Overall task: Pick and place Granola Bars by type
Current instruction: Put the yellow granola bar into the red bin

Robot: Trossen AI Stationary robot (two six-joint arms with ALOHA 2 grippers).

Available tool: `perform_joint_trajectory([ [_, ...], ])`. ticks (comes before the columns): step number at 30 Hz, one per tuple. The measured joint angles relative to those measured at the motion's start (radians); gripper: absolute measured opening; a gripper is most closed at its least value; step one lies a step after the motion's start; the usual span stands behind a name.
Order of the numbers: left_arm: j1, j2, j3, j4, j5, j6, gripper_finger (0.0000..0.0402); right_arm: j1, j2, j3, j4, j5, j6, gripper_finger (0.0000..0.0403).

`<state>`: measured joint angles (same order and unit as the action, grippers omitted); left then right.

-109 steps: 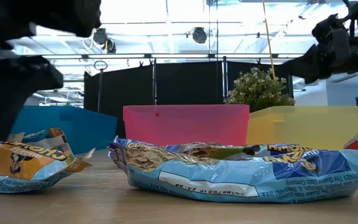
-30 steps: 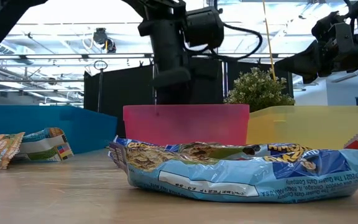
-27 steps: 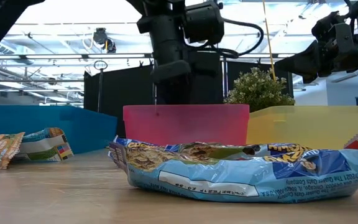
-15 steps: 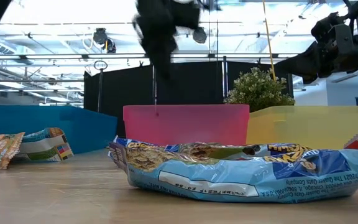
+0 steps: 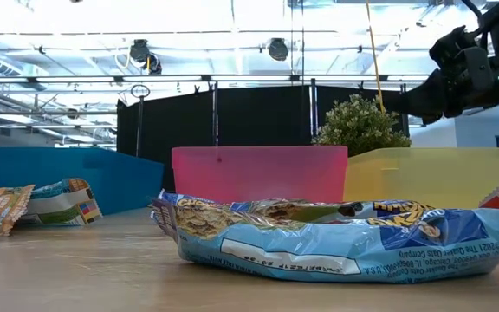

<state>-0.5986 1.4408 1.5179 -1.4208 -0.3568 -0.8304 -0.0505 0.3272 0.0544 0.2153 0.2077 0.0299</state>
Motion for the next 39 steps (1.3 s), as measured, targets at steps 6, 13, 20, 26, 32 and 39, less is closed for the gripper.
perform_joint_trajectory([
  [6,-0.159,-0.026,-0.212,0.112,-0.022,-0.275,0.0230,0.000,0.003,0.000,0.046,-0.001,0.010,0.0000],
  [13,-0.224,0.027,-0.383,0.355,0.079,-0.257,0.0230,0.000,0.002,0.000,0.119,0.002,0.011,0.0000],
  [20,-0.293,0.090,-0.482,0.612,0.140,-0.206,0.0230,0.000,0.003,0.000,0.108,0.000,0.015,0.0000],
  [26,-0.317,0.141,-0.510,0.633,0.130,-0.295,0.0230,0.000,0.003,0.000,0.106,0.000,0.015,0.0000],
  [32,-0.327,0.214,-0.512,0.697,0.130,-0.215,0.0230,0.000,0.009,0.000,0.106,0.000,0.013,0.0000],
  [39,-0.325,0.270,-0.512,0.715,0.120,-0.185,0.0230,0.000,0.009,0.000,0.107,0.000,0.012,0.0000],
])
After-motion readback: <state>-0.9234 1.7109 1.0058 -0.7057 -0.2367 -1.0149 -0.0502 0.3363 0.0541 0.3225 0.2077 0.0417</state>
